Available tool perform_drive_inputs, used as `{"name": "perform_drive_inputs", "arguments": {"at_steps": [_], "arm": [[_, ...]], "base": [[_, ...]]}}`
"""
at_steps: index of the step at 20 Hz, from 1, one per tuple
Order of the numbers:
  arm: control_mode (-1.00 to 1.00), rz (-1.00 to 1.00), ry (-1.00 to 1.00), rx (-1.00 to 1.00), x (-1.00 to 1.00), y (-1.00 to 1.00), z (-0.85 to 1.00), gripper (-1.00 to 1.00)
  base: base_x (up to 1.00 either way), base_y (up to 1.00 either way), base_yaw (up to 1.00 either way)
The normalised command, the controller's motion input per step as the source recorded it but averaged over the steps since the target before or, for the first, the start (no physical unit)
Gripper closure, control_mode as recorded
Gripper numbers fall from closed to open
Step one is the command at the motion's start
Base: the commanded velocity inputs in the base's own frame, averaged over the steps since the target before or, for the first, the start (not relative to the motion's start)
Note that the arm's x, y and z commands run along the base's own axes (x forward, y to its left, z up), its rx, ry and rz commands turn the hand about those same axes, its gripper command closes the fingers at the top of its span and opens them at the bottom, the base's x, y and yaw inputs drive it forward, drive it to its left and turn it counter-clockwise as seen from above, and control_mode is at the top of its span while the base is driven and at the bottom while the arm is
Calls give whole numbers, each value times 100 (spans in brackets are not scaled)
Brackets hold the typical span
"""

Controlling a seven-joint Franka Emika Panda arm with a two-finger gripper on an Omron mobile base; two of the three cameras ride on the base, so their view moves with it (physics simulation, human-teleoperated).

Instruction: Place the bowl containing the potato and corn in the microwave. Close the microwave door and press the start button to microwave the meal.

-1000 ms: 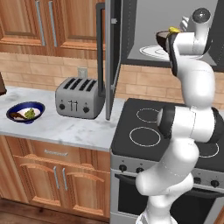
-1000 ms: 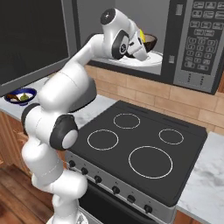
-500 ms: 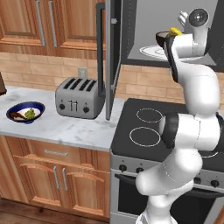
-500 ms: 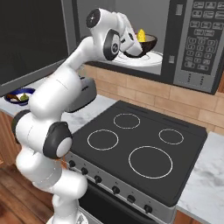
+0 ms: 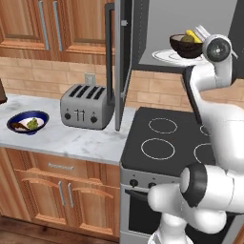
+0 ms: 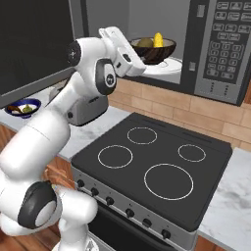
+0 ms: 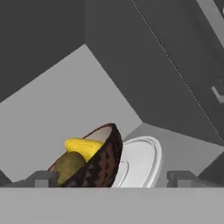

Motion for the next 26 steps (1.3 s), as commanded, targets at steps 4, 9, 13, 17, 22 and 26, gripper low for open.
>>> {"name": "perform_drive_inputs", "arguments": {"at_steps": [4,9,13,17,22,26], "arm": [[-100,33,4,-39,-100,8,70,-100],[-100,41,23,-50,-100,16,41,-100],[-100,32,44,-63,-100,59,16,-100],[-100,15,48,-66,-93,97,28,-100],[-100,0,14,-39,-80,54,-2,-100],[-100,2,-8,-17,-100,62,-22,-100]], "base": [[0,0,0],[0,0,0],[0,0,0],[0,0,0],[0,0,0],[0,0,0]]}}
